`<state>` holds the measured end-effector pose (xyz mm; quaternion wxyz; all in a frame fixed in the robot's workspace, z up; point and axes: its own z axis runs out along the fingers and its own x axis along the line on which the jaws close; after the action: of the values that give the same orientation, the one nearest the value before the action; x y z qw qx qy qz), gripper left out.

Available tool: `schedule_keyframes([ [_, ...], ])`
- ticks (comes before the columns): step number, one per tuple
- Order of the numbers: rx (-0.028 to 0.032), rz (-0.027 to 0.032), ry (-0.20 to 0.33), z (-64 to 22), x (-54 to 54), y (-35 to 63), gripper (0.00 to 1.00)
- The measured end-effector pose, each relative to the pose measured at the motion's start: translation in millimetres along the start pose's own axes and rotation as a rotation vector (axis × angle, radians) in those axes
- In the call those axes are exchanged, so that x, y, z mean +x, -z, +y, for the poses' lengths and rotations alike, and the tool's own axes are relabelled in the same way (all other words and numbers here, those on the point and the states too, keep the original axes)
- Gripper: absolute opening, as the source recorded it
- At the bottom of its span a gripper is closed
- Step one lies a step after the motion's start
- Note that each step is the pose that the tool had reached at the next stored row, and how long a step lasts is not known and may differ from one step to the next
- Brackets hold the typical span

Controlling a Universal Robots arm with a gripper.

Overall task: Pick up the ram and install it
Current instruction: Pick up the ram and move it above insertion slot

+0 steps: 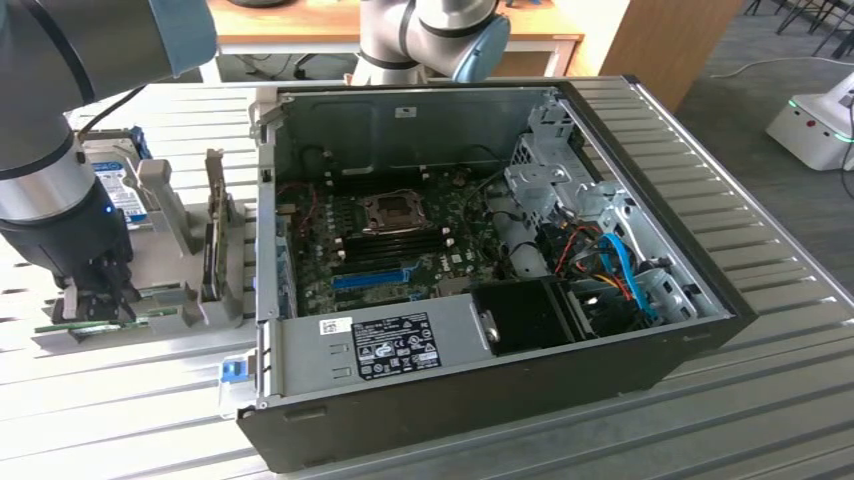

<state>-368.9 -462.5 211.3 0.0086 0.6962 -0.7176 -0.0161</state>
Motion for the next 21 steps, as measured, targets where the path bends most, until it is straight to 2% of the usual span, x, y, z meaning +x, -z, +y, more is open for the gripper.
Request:
schedule_keyframes([
  [21,0.0,0.0,0.0,-0.4,0.2,-11.8,0.31],
])
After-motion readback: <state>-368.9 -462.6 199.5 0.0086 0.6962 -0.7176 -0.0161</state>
